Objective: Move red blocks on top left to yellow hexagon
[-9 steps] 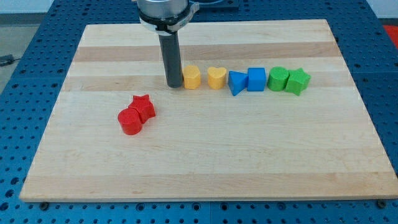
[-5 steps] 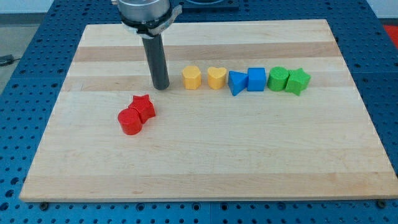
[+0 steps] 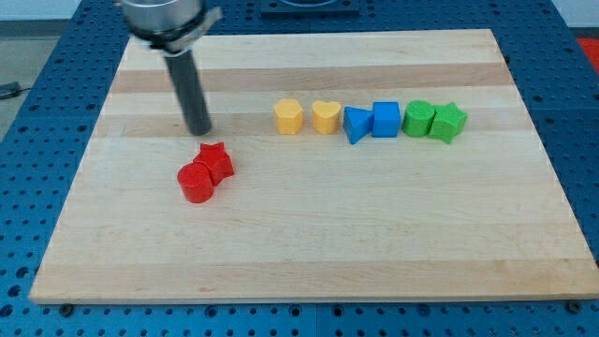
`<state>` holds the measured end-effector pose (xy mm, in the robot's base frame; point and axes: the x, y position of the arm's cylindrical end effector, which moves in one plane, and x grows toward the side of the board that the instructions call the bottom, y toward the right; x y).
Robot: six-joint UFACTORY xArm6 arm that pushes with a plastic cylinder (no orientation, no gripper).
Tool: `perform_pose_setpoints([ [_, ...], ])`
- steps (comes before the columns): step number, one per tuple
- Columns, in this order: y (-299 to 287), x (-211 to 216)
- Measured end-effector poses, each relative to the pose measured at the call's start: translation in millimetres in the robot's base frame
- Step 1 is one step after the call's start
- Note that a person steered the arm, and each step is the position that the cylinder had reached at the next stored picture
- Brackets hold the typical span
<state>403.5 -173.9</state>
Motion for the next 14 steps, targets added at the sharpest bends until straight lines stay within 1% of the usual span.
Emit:
perform_pose_setpoints([
  [1,-39,44],
  [2,-55,110],
  [3,-46,166],
  [4,-36,154],
  [6,29,116],
  [9,46,61],
  [11,75,52],
  [13,81,27],
  [14,81,30],
])
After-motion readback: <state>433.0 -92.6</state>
